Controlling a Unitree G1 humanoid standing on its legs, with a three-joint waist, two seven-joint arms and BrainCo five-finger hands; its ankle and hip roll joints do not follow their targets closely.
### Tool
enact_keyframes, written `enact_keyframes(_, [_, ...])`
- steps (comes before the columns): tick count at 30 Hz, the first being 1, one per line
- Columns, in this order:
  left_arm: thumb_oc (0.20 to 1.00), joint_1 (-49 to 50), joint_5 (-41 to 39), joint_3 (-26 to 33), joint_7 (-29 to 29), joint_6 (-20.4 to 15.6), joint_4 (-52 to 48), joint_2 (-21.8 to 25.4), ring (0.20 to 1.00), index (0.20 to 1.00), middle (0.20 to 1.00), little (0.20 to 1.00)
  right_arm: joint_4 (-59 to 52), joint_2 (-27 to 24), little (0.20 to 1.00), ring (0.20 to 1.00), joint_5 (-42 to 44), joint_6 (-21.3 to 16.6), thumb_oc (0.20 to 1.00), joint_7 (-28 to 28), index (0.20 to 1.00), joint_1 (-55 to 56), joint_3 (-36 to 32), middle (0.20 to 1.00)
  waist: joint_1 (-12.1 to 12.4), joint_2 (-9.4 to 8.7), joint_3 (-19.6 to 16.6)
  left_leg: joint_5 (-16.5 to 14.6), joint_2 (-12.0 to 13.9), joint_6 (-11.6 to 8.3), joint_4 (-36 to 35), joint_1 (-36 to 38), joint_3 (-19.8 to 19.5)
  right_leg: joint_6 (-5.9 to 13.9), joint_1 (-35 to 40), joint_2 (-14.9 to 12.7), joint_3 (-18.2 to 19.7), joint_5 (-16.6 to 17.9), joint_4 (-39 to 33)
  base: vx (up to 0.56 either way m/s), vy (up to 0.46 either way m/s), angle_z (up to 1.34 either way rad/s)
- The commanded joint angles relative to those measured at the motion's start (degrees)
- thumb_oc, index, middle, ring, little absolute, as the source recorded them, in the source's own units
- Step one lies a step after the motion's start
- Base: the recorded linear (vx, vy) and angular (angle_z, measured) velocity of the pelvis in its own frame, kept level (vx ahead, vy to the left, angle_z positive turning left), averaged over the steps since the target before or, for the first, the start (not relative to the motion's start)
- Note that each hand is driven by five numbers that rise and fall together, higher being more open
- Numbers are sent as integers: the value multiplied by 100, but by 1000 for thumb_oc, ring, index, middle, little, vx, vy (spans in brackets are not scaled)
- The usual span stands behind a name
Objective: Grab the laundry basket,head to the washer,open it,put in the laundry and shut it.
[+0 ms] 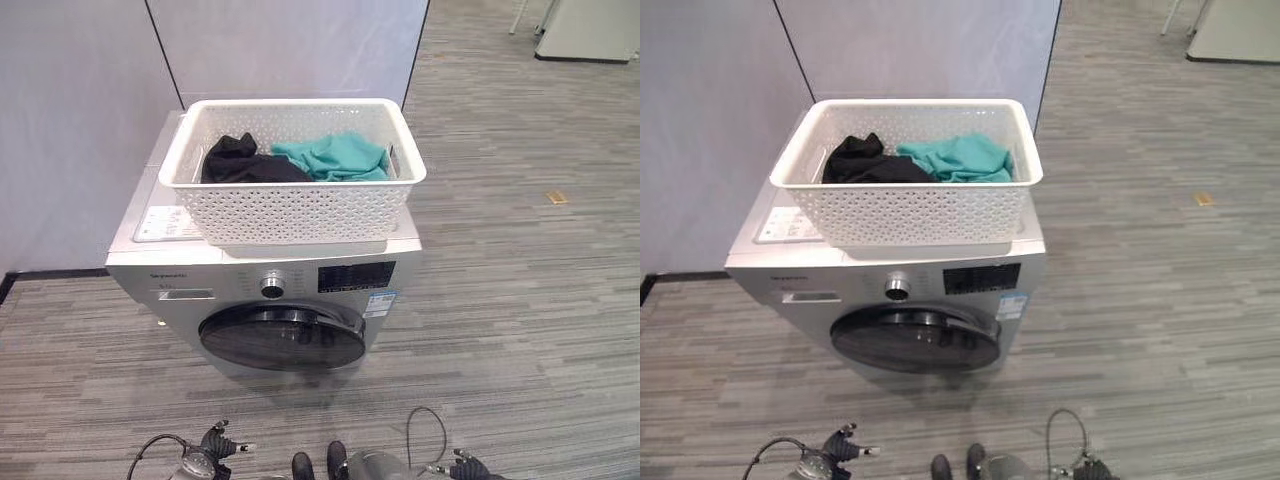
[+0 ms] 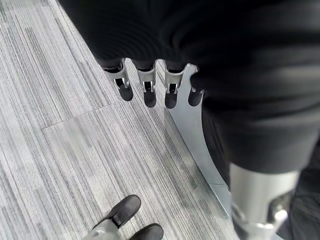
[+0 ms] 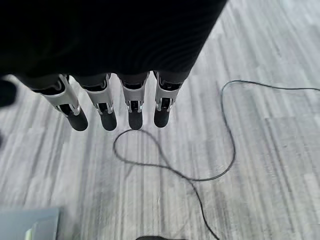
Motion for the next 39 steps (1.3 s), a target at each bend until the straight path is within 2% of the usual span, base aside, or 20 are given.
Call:
enact_keyframes(1, [1000, -230, 42, 109, -40, -24, 17, -144, 1000, 1000, 1000, 1000, 156, -243, 1000, 1000, -80, -50, 1000, 33, 1000, -76, 30, 1000, -56, -25, -34, -435, 101, -305, 384, -56, -237, 645, 564, -78, 204, 365, -984, 97, -48, 3])
enact_keyframes(6, [1000, -230, 29, 60, -39, -15, 34, -221, 1000, 1000, 1000, 1000, 113, -227, 1000, 1000, -103, -52, 1000, 25, 1000, -48, 54, 1000, -84, -49, -38, -526, 91, -377, 715, -132, -263, 611, 718, -133, 262, 410, -1173, 41, -50, 0])
enact_keyframes(7, [1000, -251, 39, 58, -38, -19, 43, -226, 1000, 1000, 1000, 1000, 46, -241, 1000, 1000, -117, -59, 1000, 22, 1000, -59, 80, 1000, -100, -85, 10, -586, 82, -460, 1207, -318, -217, 586, 750, -191, 261, 408, -1166, 3, -52, -1])
enact_keyframes(9, [1000, -268, 28, 56, -16, -13, 13, -228, 1000, 1000, 1000, 1000, -56, -287, 1000, 1000, -101, -78, 1000, 36, 1000, -43, 83, 1000, -147, -103, 87, -559, 148, -616, 1716, -546, -83, 547, 765, -231, 226, 369, -1099, 3, -47, 9])
enact_keyframes(10, [1000, -290, 43, 49, -6, -19, 7, -223, 1000, 1000, 1000, 1000, -101, -299, 1000, 1000, -103, -78, 1000, 29, 1000, -29, 83, 1000, -178, -105, 118, -468, 243, -704, 1837, -639, 25, 533, 791, -258, 194, 360, -1105, -7, -21, 11])
enact_keyframes(12, [1000, -362, 82, 29, 4, -8, 4, -207, 1000, 1000, 1000, 1000, -128, -342, 1000, 1000, -91, -73, 1000, 9, 1000, 18, 26, 1000, -320, -138, 131, -300, 769, -755, 1763, -716, 622, 550, 820, -410, 44, 365, -1163, -18, 19, 35])
enact_keyframes(13, [1000, -408, 114, 3, 10, 4, 11, -203, 1000, 1000, 1000, 1000, -118, -367, 1000, 1000, -86, -65, 1000, -15, 1000, 8, 8, 1000, -304, -153, 140, -339, 813, -736, 1777, -791, 522, 563, 845, -469, 27, 372, -1200, 4, 40, 63])
enact_keyframes(15, [1000, -413, 132, 1, 55, -15, 94, -170, 1000, 1000, 1000, 1000, -119, -372, 1000, 1000, -86, -89, 1000, -30, 1000, -45, 47, 1000, -250, -173, 124, -397, 730, -728, 1850, -840, 37, 583, 838, -500, 151, 378, -1207, 39, 36, 41])
enact_keyframes(17, [1000, -398, 133, 2, 63, -26, 116, -140, 1000, 1000, 1000, 1000, -126, -366, 1000, 1000, -117, -92, 1000, -22, 1000, -60, 100, 1000, -267, -137, 53, -437, 673, -704, 1598, -689, -116, 598, 750, -490, 207, 376, -1207, 51, 64, -21])
enact_keyframes(20, [1000, -319, 159, 34, 50, -25, 127, -159, 1000, 1000, 1000, 1000, -104, -355, 1000, 1000, -121, -92, 1000, -49, 1000, -57, 48, 1000, -292, -17, -23, -512, 608, -614, 981, -301, -4, 631, 752, -448, 250, 403, -1299, 65, 86, -31])
enact_keyframes(25, [1000, -226, 159, 34, 35, -43, 107, -169, 1000, 1000, 1000, 1000, -153, -321, 1000, 1000, -150, -104, 1000, -72, 1000, -104, 61, 1000, -246, 49, -68, -475, 486, -540, 499, 22, 79, 690, 804, -424, 368, 468, -1387, 43, 98, -14])
enact_keyframes(34, [1000, -75, 173, 178, 65, -20, 230, -103, 1000, 1000, 1000, 1000, -335, -319, 1000, 1000, -367, -101, 1000, -136, 1000, -204, 175, 1000, -144, 2, -112, -467, 428, -456, 222, 176, 102, 772, 849, -445, 421, 520, -1471, 20, 57, -10])
enact_keyframes(39, [1000, 97, 191, 370, 96, 6, 267, 22, 1000, 1000, 1000, 1000, -971, -498, 1000, 1000, -469, -179, 1000, -196, 1000, -134, 127, 1000, -102, -66, -130, -372, 418, -436, -49, 249, 75, 835, 829, -431, 390, 566, -1492, 5, 20, -1])
